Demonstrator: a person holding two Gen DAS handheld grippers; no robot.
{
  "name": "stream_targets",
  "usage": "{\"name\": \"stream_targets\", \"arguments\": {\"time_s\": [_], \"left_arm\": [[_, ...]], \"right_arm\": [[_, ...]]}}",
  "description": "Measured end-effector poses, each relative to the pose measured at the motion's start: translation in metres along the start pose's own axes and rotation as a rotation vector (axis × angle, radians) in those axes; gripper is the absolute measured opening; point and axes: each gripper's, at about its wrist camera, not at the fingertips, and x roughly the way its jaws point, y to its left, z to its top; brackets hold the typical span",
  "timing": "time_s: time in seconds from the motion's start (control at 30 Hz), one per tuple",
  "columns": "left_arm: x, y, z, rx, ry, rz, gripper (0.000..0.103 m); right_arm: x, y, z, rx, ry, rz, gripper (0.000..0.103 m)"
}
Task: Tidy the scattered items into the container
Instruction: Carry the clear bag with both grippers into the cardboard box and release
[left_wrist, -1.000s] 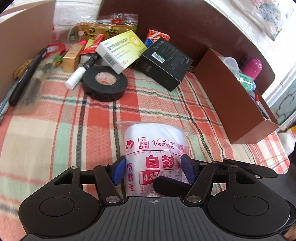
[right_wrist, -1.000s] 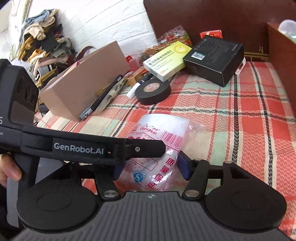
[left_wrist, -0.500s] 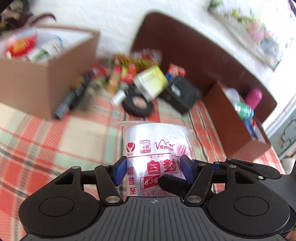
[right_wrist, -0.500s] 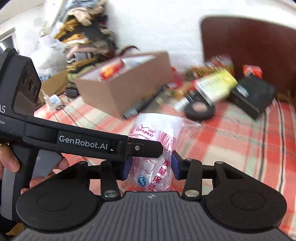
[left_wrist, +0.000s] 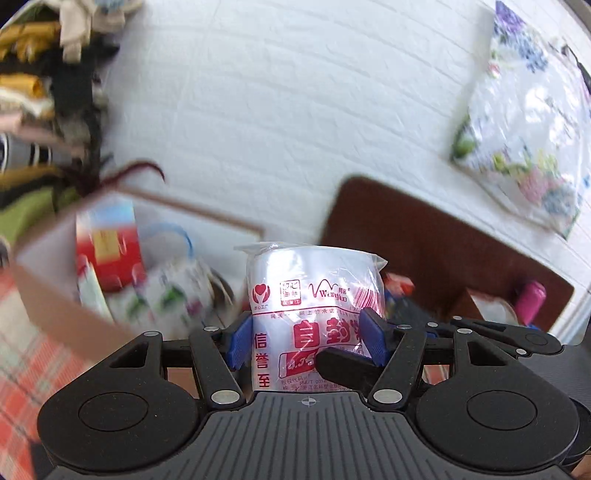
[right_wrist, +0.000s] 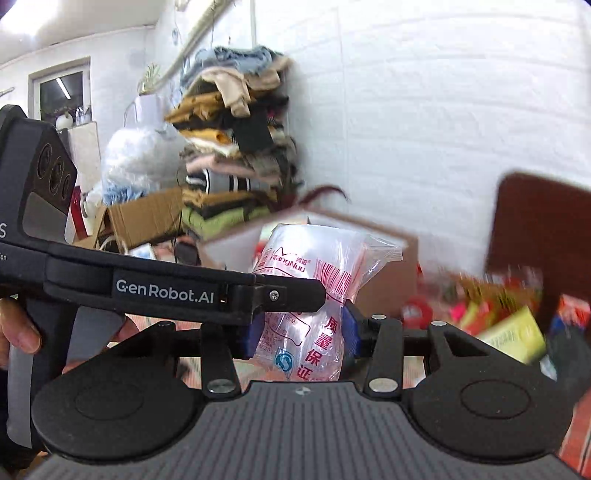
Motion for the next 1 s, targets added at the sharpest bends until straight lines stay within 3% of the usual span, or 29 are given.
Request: {"name": "stream_targets", "arguments": {"time_s": [0.2, 0.33, 0.57, 0.8, 0.87, 0.93, 1.0], "left_arm": [[0.034, 0.028, 0.054, 0.023, -0.013, 0.016, 0.063], [0.068, 0.049, 0.073, 0.02, 0.004, 0.013, 0.064], [0.14, 0.085, 0.076, -0.025, 0.056, -0.01, 0.064], [0.179, 0.101, 0.073, -0.046, 0.058, -0.02, 0.066], [0.188, 0.104, 0.071, -0.034, 0.065, -0.001, 0.088], [0.194, 0.104, 0.066, -0.02, 0.084, 0.046, 0.099], [0.19, 0.104, 0.062, 0.004, 0.066, 0.067, 0.101]], "right_arm": [[0.049, -0.014, 0.047, -0.009, -0.027, -0.001, 0.049], [0.087, -0.03, 0.062, -0.001, -0.022, -0.01, 0.049], [0.155, -0.061, 0.059, 0.026, 0.026, -0.033, 0.049], [0.189, -0.086, 0.047, 0.036, 0.026, -0.049, 0.05], [0.198, -0.089, 0.045, 0.031, 0.021, -0.053, 0.058], [0.205, -0.089, 0.042, 0.008, 0.032, -0.061, 0.069], [0.202, -0.088, 0.036, -0.011, 0.024, -0.086, 0.071]]}}
